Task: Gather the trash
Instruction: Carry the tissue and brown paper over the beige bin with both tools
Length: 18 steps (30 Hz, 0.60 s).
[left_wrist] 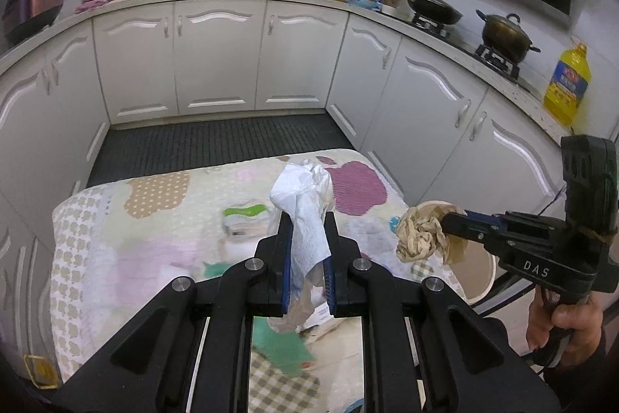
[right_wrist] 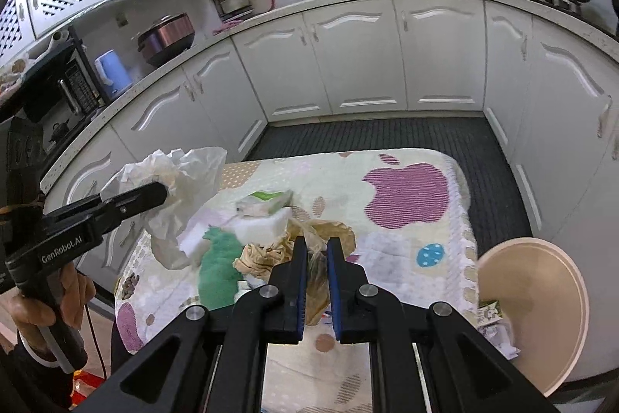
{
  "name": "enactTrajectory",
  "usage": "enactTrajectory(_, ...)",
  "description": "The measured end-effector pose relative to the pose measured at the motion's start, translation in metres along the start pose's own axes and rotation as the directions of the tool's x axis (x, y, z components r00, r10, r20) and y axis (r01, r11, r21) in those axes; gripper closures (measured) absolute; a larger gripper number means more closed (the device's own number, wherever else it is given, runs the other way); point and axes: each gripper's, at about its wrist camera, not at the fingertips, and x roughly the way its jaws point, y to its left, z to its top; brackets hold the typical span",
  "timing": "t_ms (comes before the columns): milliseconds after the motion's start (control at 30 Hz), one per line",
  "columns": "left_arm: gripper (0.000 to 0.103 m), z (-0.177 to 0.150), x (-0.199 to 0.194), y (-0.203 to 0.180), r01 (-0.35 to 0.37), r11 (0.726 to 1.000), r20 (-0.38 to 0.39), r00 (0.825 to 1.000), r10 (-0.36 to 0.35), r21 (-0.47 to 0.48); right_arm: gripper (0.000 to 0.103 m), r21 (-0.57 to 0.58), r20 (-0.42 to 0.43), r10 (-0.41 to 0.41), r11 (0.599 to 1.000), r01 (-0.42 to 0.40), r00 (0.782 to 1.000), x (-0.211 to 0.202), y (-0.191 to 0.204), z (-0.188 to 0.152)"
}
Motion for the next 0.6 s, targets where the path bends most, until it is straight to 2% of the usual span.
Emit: enactTrajectory(600, 0.092, 0.009, 0.035, -0.078, 0.103, 0.99, -0.042, 0.994, -0.099, 0.092, 0.094, 0.122, 0.046, -0.139, 0.984, 0.133, 0.989, -0.051, -0.079, -0.021)
